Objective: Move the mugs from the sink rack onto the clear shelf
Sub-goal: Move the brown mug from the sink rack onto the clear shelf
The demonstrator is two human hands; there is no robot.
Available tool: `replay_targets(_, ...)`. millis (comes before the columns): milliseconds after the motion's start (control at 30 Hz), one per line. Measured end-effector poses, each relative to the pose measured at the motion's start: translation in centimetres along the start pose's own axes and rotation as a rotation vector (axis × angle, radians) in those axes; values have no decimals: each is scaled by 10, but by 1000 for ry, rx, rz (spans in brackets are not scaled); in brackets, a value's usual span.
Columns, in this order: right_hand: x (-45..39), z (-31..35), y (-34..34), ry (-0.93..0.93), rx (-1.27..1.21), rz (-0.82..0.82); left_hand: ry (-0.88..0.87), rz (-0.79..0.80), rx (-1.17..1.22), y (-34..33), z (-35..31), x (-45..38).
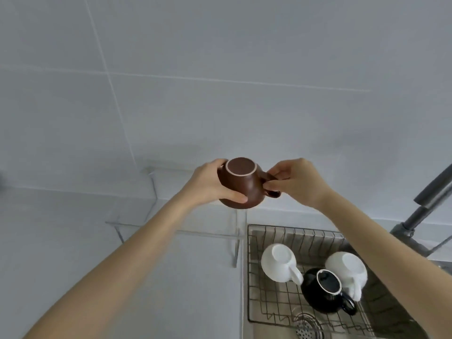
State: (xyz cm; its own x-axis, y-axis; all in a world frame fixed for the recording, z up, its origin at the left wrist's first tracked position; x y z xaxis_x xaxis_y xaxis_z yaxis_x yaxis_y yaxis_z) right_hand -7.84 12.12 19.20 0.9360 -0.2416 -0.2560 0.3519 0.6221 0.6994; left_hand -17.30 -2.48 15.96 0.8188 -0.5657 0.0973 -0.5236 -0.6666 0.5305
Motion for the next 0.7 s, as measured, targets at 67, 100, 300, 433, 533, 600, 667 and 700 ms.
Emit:
replay_targets(67,-21,21,-20,50,-22,13,30,-53,-1,32,13,-2)
replay_targets(100,-29,29,-29,60,-38,17,42,-69,-4,44,20,-4)
replay_targets(300,-72,54,-92,74,-130,63,105,-138,-7,103,67,-17)
replay_targets(433,-99,52,-135,42,-179,109,145,-151,-27,126,100,-34)
replay_targets(533,-117,48,-163,28,-200,119,168,-157,-40,137,122,-47)
replay_targets(600,-126,44,-178,18,-201,122,184,-153,-46,141,135,-55)
replay_targets(667,-131,39,-191,7,-209,122,191,-137,-63,143,145,-63)
replay_targets(700,-134,36,-197,0,-213,121,193,-125,-78,143,150,-68)
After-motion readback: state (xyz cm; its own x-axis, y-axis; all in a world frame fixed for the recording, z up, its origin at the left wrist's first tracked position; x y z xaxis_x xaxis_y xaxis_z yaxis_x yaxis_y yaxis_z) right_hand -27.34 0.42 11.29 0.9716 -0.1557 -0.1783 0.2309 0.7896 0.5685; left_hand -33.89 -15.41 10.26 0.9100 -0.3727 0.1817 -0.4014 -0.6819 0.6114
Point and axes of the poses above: each hand's wrist, its own x-axis away from the middle knuckle, its own y-axis out of the back of the hand, z = x × y, the point moved 9 cm from there along -x, towards the middle knuckle, and after that the axes turned 10 degrees about y, right-handed, at the moved point
